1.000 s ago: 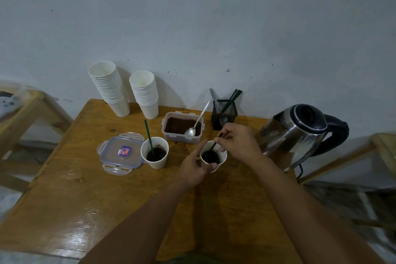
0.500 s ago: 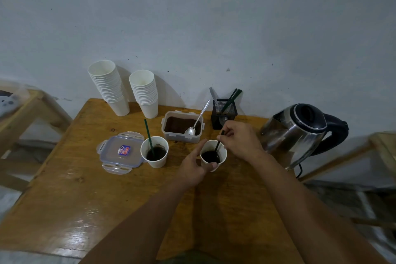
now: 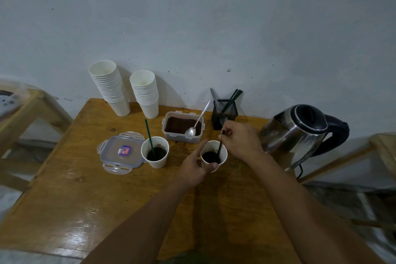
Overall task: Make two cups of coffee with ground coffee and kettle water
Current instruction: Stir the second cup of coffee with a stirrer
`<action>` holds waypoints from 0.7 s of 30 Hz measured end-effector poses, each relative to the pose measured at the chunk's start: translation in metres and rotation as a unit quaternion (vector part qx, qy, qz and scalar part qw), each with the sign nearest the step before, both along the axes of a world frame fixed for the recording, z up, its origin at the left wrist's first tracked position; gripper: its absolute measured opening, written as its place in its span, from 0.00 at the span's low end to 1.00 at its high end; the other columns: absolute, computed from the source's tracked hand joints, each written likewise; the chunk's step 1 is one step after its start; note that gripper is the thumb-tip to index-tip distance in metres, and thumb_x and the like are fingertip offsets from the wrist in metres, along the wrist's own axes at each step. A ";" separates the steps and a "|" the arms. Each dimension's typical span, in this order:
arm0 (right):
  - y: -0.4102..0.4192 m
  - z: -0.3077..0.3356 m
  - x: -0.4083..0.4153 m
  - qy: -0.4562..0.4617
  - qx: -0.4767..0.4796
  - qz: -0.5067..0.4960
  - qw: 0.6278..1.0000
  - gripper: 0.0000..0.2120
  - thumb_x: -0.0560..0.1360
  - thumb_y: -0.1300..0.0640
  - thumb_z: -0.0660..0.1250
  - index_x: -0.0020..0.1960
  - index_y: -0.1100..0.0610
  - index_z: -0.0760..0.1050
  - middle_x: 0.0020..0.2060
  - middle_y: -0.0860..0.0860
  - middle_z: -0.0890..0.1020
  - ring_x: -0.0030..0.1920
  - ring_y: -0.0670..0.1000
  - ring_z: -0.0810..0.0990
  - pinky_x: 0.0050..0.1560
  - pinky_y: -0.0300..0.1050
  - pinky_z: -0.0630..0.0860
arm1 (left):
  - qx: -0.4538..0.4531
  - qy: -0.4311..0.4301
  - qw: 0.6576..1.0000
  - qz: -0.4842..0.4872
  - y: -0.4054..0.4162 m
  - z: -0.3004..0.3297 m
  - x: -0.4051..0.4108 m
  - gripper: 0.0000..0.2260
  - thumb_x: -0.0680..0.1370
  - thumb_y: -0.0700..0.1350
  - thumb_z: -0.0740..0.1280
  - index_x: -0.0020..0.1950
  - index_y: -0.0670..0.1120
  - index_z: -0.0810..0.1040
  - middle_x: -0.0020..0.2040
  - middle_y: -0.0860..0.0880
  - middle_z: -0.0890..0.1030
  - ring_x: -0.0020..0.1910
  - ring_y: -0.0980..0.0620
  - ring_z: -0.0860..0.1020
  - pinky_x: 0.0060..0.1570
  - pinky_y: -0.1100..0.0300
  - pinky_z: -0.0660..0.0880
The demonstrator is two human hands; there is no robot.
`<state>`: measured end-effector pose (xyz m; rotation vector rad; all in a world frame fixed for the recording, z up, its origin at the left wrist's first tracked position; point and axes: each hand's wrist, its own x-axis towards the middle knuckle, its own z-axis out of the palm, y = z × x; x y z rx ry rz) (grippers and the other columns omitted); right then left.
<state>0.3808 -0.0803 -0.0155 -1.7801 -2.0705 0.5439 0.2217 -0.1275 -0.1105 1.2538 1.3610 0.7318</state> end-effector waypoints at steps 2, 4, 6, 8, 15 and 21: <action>0.001 0.000 -0.001 0.046 -0.037 0.008 0.998 0.04 0.74 0.56 0.73 0.43 0.54 0.78 0.39 0.48 0.82 0.41 0.46 0.80 0.41 0.45 0.81 | -0.003 -0.002 1.000 0.002 -0.001 0.000 0.000 0.36 0.73 0.50 0.73 0.75 0.63 0.58 0.74 0.50 0.66 0.70 0.47 0.67 0.59 0.54 0.71; 0.001 0.002 -0.001 0.055 -0.069 0.024 0.996 0.04 0.74 0.57 0.74 0.43 0.53 0.79 0.39 0.48 0.82 0.40 0.46 0.81 0.42 0.46 0.82 | 0.001 -0.005 1.000 0.000 -0.001 0.000 0.001 0.36 0.73 0.49 0.73 0.76 0.62 0.58 0.74 0.50 0.66 0.70 0.48 0.67 0.59 0.55 0.71; 0.003 0.003 -0.001 0.028 -0.046 0.012 0.999 0.06 0.74 0.56 0.73 0.42 0.51 0.77 0.39 0.47 0.81 0.42 0.46 0.80 0.41 0.43 0.80 | 0.001 -0.004 1.000 0.001 -0.001 0.000 0.000 0.36 0.73 0.50 0.73 0.76 0.62 0.58 0.74 0.50 0.66 0.70 0.47 0.67 0.61 0.52 0.72; 0.004 0.004 -0.001 0.035 -0.031 -0.011 0.999 0.06 0.74 0.56 0.73 0.42 0.50 0.76 0.40 0.47 0.81 0.42 0.46 0.80 0.39 0.40 0.77 | 0.001 0.001 1.000 0.002 -0.001 0.000 0.000 0.36 0.73 0.50 0.73 0.76 0.61 0.58 0.74 0.50 0.66 0.70 0.47 0.67 0.62 0.50 0.72; 0.004 0.006 -0.004 0.025 -0.041 -0.008 0.999 0.06 0.74 0.55 0.73 0.42 0.50 0.76 0.39 0.46 0.80 0.42 0.47 0.80 0.40 0.41 0.77 | -0.001 -0.003 1.000 0.008 -0.002 0.003 0.001 0.36 0.73 0.48 0.73 0.76 0.62 0.59 0.74 0.49 0.66 0.70 0.47 0.67 0.63 0.50 0.71; 0.004 0.004 -0.007 0.057 -0.082 0.009 0.995 0.05 0.74 0.57 0.73 0.43 0.52 0.78 0.39 0.48 0.83 0.39 0.48 0.83 0.43 0.47 0.83 | -0.009 -0.005 1.000 0.008 -0.002 0.003 0.001 0.36 0.73 0.49 0.73 0.75 0.63 0.58 0.74 0.50 0.66 0.72 0.46 0.65 0.66 0.44 0.69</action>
